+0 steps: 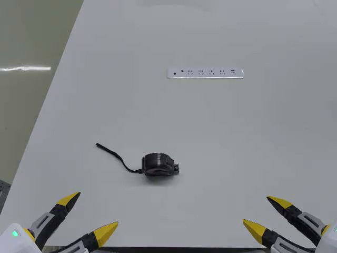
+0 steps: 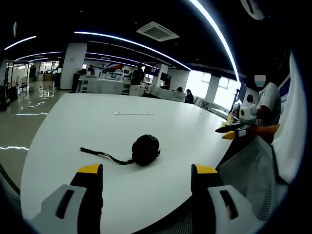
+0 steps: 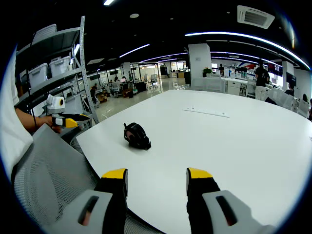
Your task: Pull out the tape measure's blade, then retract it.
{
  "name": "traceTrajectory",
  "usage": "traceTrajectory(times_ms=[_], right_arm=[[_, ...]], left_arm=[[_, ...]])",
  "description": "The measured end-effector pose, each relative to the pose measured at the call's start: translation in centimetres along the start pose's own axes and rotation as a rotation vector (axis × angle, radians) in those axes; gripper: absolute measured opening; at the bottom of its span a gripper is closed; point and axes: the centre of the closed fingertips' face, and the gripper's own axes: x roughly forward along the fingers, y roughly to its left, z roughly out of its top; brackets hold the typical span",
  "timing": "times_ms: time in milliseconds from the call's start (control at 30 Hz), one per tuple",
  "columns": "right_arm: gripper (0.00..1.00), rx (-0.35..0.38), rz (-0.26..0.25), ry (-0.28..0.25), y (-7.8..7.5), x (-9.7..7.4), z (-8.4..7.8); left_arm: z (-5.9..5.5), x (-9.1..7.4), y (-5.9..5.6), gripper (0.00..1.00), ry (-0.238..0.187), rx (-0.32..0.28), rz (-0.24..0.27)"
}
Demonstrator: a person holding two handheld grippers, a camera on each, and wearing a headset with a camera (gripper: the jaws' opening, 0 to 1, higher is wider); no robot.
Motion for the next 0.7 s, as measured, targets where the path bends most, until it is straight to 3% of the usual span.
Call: traceTrajectory(times_ms=[200, 533, 700], right_arm=[[0.49, -0.011, 0.004, 0.009, 0.23, 0.26, -0.30], [0.53, -0.022, 0.006, 0.026, 0.09, -0.10, -0.93], [0.54, -0.026, 0.011, 0.024, 0.14, -0.24, -0.99]], left_arm=[[0.15, -0.25, 0.58, 0.72, -0.024, -0.037, 0.011], [-0.03, -0.28, 0.56, 0.73, -0.013, -0.020, 0.000], [0.59, -0.41, 0.71, 0.74, -0.020, -0.017, -0.003]])
